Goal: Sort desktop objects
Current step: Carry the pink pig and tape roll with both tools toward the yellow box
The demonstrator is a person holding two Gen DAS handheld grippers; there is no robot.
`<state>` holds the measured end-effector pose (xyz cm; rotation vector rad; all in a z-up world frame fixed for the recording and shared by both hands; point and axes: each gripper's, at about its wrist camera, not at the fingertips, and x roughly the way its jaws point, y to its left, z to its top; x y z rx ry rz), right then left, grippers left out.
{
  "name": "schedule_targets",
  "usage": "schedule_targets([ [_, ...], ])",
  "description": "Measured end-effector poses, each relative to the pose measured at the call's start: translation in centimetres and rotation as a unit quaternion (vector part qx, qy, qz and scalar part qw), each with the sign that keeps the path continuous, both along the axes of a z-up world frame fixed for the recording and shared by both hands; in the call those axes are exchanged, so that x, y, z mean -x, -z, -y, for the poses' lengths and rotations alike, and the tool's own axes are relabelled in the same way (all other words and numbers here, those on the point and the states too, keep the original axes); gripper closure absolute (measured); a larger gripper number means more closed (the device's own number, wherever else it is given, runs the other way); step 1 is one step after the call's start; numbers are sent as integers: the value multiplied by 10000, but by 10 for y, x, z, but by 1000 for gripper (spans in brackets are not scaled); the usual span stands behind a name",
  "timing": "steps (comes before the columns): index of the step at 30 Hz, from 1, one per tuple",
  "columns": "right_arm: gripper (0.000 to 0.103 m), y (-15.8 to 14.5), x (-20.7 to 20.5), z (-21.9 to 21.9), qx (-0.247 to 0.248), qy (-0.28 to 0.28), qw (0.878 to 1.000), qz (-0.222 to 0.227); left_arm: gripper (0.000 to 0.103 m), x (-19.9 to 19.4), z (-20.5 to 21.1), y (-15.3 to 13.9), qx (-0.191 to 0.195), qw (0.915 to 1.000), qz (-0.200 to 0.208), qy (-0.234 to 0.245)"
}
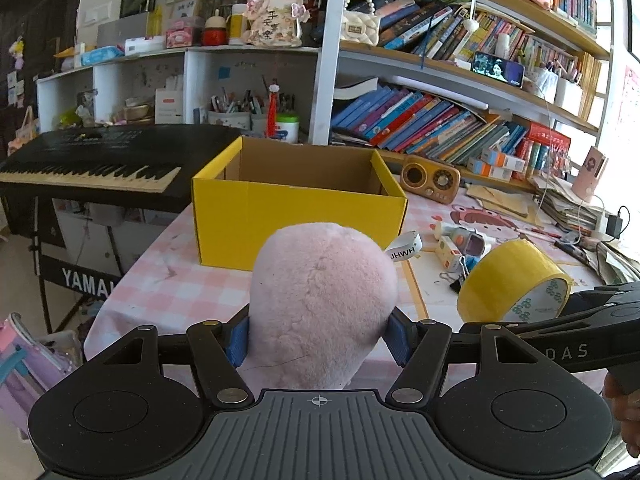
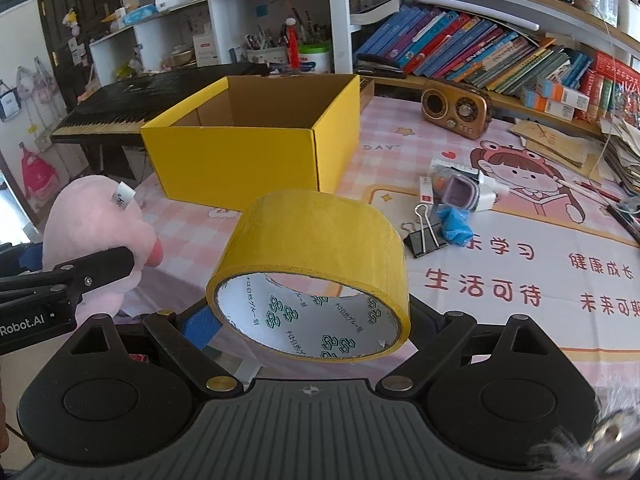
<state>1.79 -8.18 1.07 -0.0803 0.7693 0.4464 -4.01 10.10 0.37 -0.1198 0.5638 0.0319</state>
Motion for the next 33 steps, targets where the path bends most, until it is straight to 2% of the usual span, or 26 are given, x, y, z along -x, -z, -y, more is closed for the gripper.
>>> schedule_targets([
  [20, 11, 3, -19, -16, 112, -410, 9990, -159, 38, -12, -5, 6, 129, 9996, -190, -152],
  [33, 11, 5, -48, -17, -31, -570, 9981, -228, 38, -33, -1, 5, 15, 9992, -266, -292],
])
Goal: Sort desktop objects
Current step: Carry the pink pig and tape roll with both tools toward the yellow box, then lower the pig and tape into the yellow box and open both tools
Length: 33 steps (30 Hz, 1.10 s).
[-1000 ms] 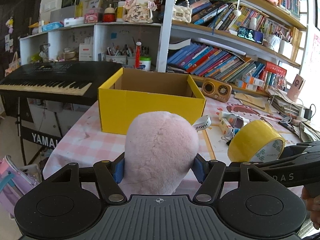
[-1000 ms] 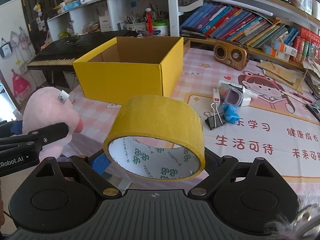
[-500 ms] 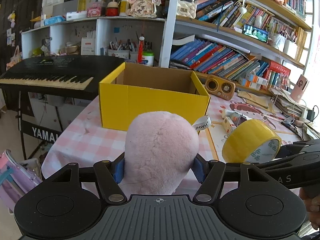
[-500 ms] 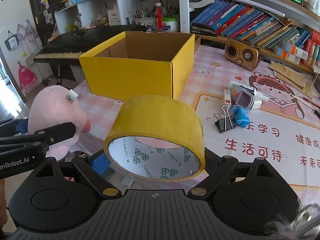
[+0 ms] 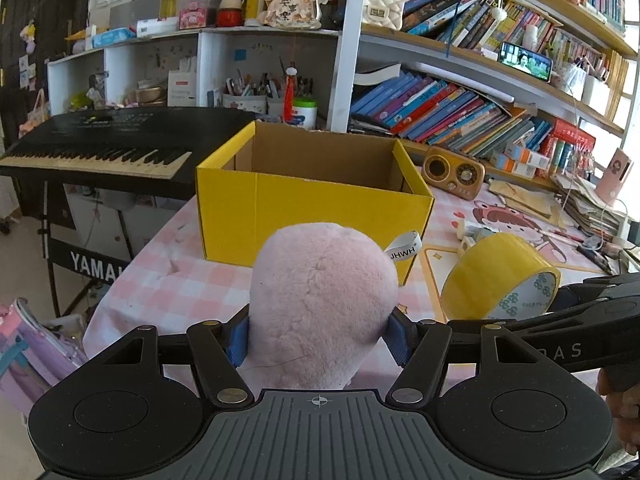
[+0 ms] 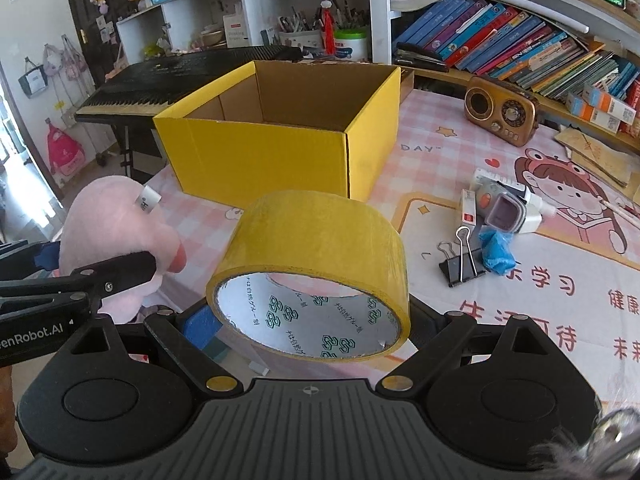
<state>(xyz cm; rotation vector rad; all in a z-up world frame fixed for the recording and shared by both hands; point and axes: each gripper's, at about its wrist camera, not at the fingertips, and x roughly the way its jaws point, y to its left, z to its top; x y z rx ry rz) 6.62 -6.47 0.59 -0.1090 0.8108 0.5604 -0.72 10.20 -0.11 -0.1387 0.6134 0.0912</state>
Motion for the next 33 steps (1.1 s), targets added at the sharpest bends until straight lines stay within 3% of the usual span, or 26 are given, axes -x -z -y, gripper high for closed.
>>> schedule_targets([
  [9, 11, -16, -27, -2, -153, -112, 9995, 262, 38, -27, -1, -13, -124, 9998, 140, -32],
  [23, 11, -68, -114, -23, -587, -462, 9928, 938, 38, -97, -20, -57, -220, 9959, 868, -139],
  [26, 11, -68, -140, -36, -534, -580, 9914, 1046, 38, -120, -28, -60, -226, 9960, 839, -229],
  [33, 11, -53, -211, -75, -118, -1022, 9926, 653, 38, -175, -48, -46, -371, 9976, 427, -397],
])
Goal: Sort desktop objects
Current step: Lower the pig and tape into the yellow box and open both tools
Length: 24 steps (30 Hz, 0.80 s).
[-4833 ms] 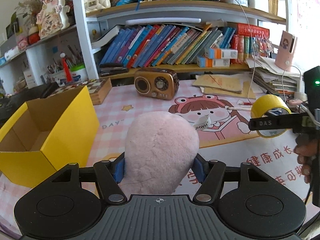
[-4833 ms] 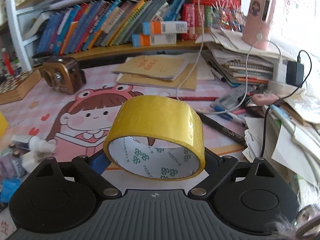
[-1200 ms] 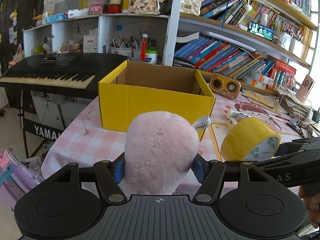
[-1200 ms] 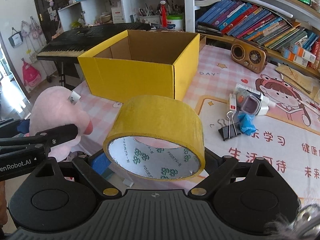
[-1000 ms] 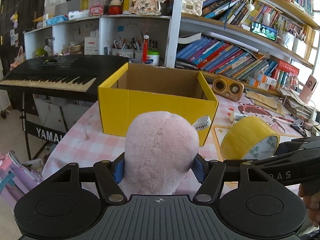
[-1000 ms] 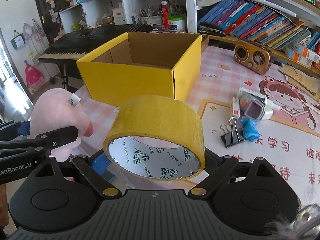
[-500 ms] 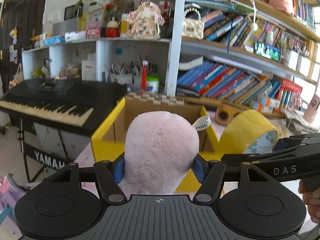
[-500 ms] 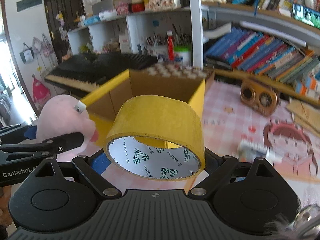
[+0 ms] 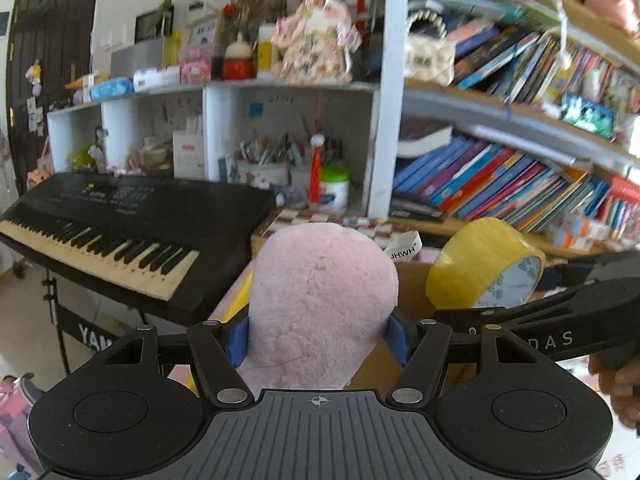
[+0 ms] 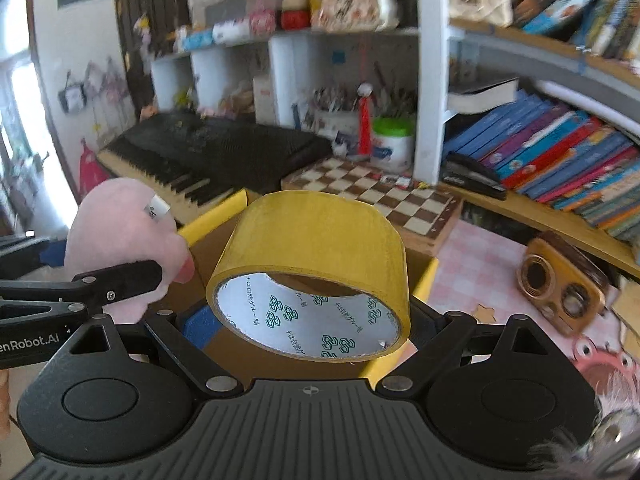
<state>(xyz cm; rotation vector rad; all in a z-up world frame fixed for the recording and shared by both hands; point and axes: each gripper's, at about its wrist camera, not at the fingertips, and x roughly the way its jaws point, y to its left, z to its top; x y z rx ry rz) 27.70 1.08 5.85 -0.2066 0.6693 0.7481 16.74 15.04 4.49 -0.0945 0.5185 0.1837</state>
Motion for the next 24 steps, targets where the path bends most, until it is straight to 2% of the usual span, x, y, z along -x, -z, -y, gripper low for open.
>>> schedule_targets([
  [5, 11, 24, -35, -36, 944, -676, 9932, -126, 38, -33, -6, 20, -224, 9979, -598, 123],
  [10, 11, 52, -45, -60, 1909, -1412, 9714, -8, 38, -52, -5, 36, -84, 9940, -1069, 223],
  [14, 11, 68, -50, -70, 2281, -1687, 9589, -80, 38, -59, -3, 45, -129, 9911, -1297, 263],
  [19, 11, 73, -54, -76, 2679, -1844, 9455, 143, 38, -67, -2, 55, -66, 9871, -1576, 285],
  [22, 11, 75, -55, -76, 2800, -1872, 9413, 216, 36, -67, -1, 60, -65, 9859, -1639, 320],
  [24, 10, 75, -56, -75, 2821, -1817, 9417, 238, 32, -66, 0, 62, -82, 9856, -1658, 323],
])
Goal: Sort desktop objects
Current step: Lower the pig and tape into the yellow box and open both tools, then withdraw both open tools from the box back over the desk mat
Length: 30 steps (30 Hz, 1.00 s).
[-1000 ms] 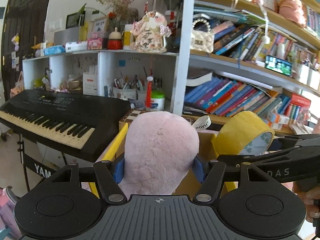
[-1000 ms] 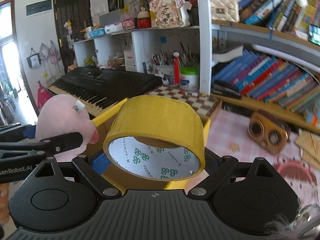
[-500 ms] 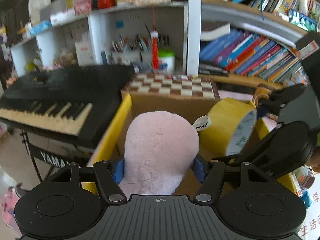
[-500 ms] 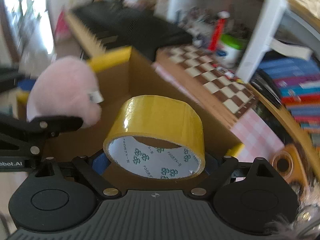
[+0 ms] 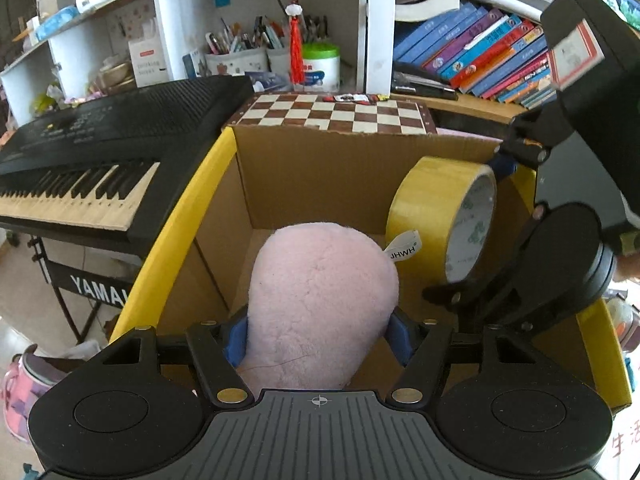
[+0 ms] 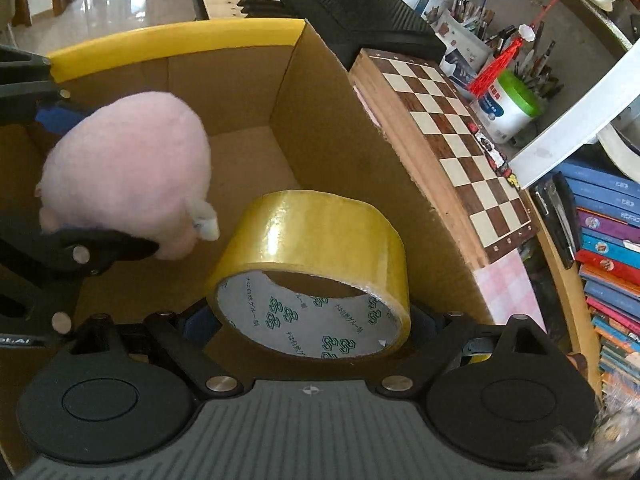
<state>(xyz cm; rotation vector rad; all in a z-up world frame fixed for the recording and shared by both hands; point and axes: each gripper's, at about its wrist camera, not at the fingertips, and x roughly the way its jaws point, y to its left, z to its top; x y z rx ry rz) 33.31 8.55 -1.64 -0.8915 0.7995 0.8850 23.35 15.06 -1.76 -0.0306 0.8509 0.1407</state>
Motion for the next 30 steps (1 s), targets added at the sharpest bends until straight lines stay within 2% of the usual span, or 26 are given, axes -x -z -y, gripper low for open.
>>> schedule_targets([
  [4, 6, -5, -4, 4, -233, 129, 9996, 10, 28, 5, 5, -2, -156, 9997, 147, 137],
  [8, 6, -17, 0, 12, -558, 313, 9979, 72, 21, 16, 12, -15, -358, 9974, 582, 224],
  [14, 6, -47, 15, 32, -1168, 617, 9910, 233, 18, 39, 16, -43, -477, 9912, 1223, 166],
  [22, 6, -84, 46, 65, -1998, 1118, 9727, 385, 16, 71, 15, -70, -448, 9847, 1684, -66],
  [27, 7, -98, 71, 86, -2396, 1449, 9585, 542, 13, 96, 14, -82, -400, 9805, 1917, -174],
  [30, 7, -104, 87, 101, -2601, 1674, 9487, 658, 11, 110, 17, -86, -509, 9775, 2039, -189],
])
